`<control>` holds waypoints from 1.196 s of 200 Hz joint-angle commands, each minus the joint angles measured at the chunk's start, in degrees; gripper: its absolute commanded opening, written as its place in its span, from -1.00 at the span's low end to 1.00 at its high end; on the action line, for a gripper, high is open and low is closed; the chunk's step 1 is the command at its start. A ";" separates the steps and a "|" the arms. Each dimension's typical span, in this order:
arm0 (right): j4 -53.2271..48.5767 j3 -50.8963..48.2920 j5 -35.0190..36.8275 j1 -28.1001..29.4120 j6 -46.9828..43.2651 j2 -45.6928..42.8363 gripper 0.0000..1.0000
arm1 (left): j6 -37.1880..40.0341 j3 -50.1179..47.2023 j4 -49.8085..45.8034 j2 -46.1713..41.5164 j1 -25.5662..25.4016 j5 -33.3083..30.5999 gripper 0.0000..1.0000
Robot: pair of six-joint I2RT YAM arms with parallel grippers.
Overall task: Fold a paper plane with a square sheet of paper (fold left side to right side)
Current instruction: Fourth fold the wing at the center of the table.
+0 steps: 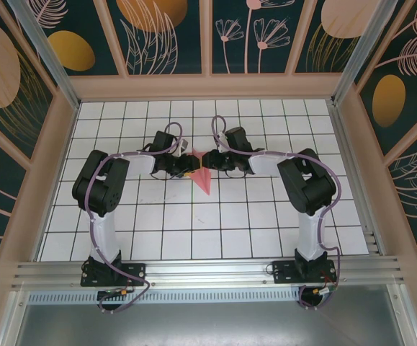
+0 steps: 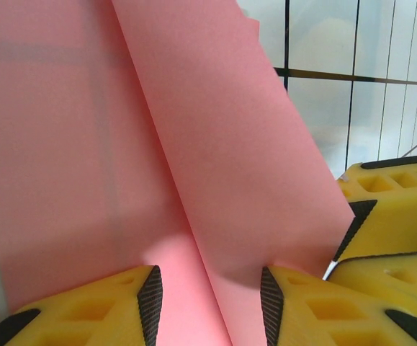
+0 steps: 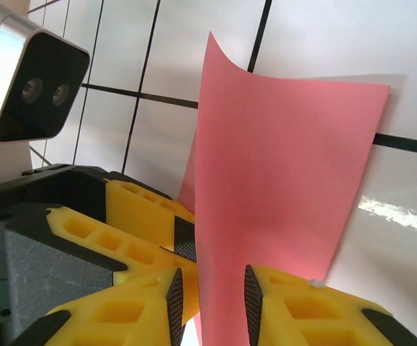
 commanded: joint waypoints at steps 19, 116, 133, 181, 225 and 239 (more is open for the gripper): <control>1.67 2.91 -1.80 0.16 0.80 2.80 -0.58 | 2.16 -0.49 -2.57 2.06 -0.26 -4.54 -0.11; -3.06 3.32 3.74 -1.87 -1.73 4.35 -0.86 | 2.28 -0.84 -2.55 1.97 -0.30 -4.81 -0.11; -3.02 3.73 2.90 -1.87 -1.73 4.92 -0.87 | 2.27 -0.84 -2.52 1.89 -0.27 -4.80 -0.11; -3.08 3.92 2.38 -1.60 -1.93 5.62 -0.86 | 2.27 -0.84 -2.44 1.96 -0.26 -4.69 -0.11; -3.17 4.60 1.85 -0.91 -2.08 6.19 -0.86 | 2.27 -0.84 -2.44 2.06 -0.26 -4.76 -0.11; -3.32 4.88 1.85 -0.81 -2.15 6.49 -0.86 | 2.27 -0.84 -2.36 2.06 -0.26 -4.71 -0.11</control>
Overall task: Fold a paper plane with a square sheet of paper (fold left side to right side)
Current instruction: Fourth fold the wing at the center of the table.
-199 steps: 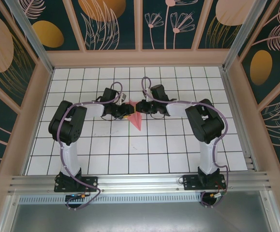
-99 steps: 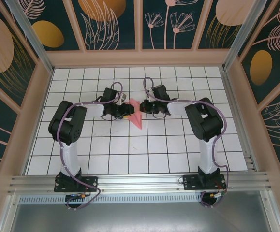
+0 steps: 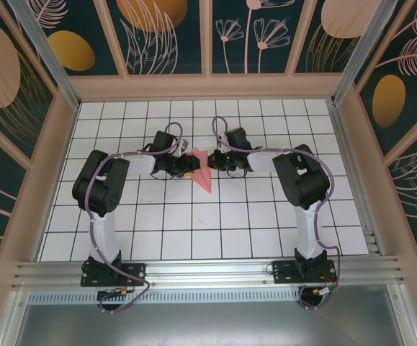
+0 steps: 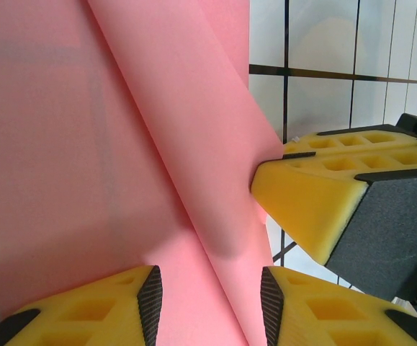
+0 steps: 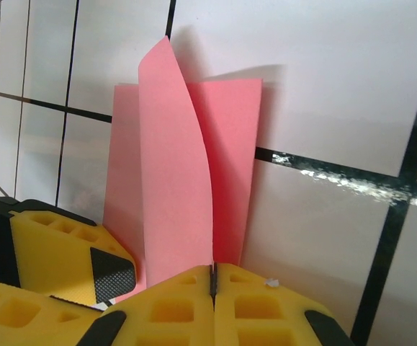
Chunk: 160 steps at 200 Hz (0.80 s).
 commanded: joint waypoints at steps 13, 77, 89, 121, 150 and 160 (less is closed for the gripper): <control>-1.06 2.03 -0.45 0.76 -1.49 1.66 -0.86 | 2.03 -0.92 -2.37 2.04 -0.21 -4.48 -0.11; -4.43 2.56 1.57 1.03 -2.28 2.83 -0.85 | 2.03 -0.76 -2.40 1.54 -0.21 -4.30 -0.11; -5.81 2.60 2.26 1.03 -2.52 3.12 -0.85 | 2.07 -0.63 -2.39 0.93 -0.21 -4.02 -0.11; -7.47 1.43 3.33 1.03 -2.73 3.59 -0.85 | 3.26 1.00 -5.04 -2.39 -0.14 -4.98 -0.09; -7.82 0.33 3.73 1.03 -2.86 3.65 -0.85 | 4.88 3.39 -8.91 -5.67 -0.08 -6.77 -0.06; -7.63 0.12 3.57 1.03 -2.99 3.62 -0.85 | 4.91 3.95 -9.42 -6.33 -0.13 -6.70 -0.06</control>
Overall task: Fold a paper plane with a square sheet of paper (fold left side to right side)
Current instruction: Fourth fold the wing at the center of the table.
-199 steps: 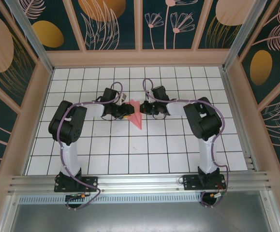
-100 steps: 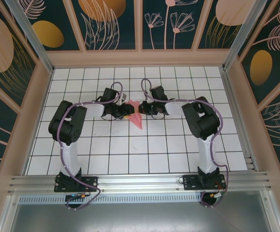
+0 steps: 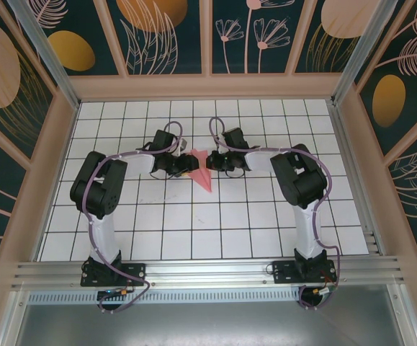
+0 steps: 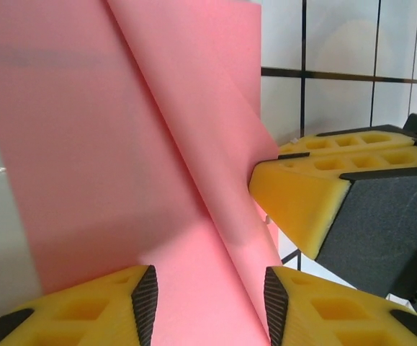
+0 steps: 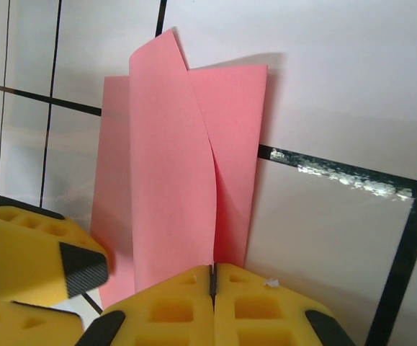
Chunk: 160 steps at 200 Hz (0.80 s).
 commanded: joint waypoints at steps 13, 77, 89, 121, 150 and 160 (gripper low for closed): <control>-4.85 -1.68 2.35 0.37 -1.72 2.36 -0.85 | 2.04 3.31 -3.67 -3.76 0.16 -1.29 -0.11; -5.54 -0.89 2.94 1.85 -2.47 2.46 -0.85 | -0.57 8.25 -0.09 3.27 0.20 4.47 -0.30; -5.78 -0.80 3.20 1.95 -2.54 2.52 -0.85 | -0.66 9.46 -0.05 4.60 0.20 4.66 -0.30; -6.01 -0.71 3.34 2.12 -2.79 2.64 -0.85 | -0.24 12.69 -1.39 8.02 0.20 3.47 -0.30; -6.42 -0.54 3.81 2.28 -3.13 2.63 -0.85 | -0.22 13.97 -1.85 10.22 0.21 2.71 -0.30; -6.67 -0.46 3.98 2.23 -3.24 2.66 -0.85 | 0.07 13.97 -2.26 10.66 0.20 2.17 -0.30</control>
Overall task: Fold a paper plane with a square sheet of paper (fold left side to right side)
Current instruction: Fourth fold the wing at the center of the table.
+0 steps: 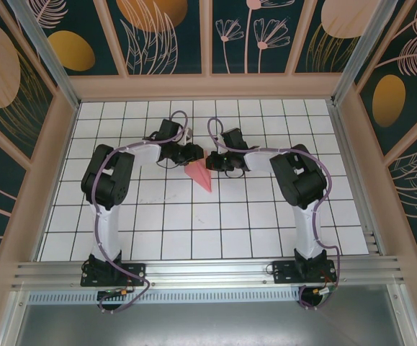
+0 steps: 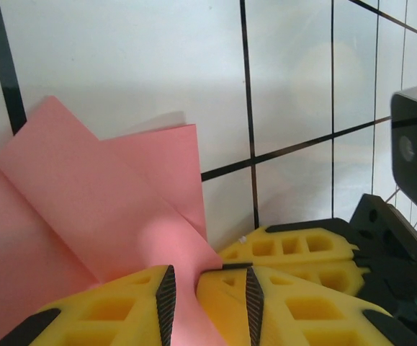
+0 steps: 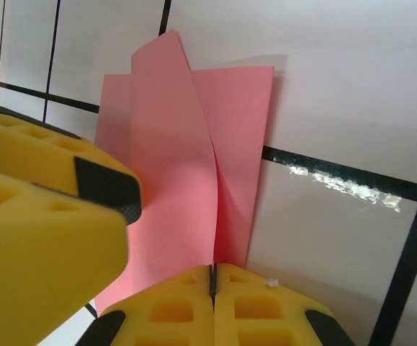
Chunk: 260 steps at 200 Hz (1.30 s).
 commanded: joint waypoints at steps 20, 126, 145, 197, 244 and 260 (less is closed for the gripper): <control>-6.61 -0.38 2.85 1.61 -1.95 2.62 -0.85 | 0.96 1.34 -2.24 2.26 0.18 -1.79 -0.30; -6.30 1.18 2.18 0.36 -2.59 -3.27 -0.52 | 1.31 -3.62 -1.27 5.00 0.18 -4.76 -0.30; -6.88 0.26 3.18 -0.84 -2.76 -7.33 -0.44 | 0.85 -4.48 -0.46 5.08 0.18 -4.69 -0.31; -7.83 -6.05 -0.05 0.62 -2.00 -15.86 -0.40 | 0.37 -4.92 0.21 4.56 0.18 -4.73 -0.32; -5.32 -6.21 -5.22 6.29 0.29 -13.43 -0.43 | 0.46 -4.85 0.34 4.65 0.18 -4.56 -0.32; -5.98 -4.57 -4.82 6.97 0.01 -11.58 -0.43 | 0.44 -4.77 0.34 4.52 0.17 -4.53 -0.32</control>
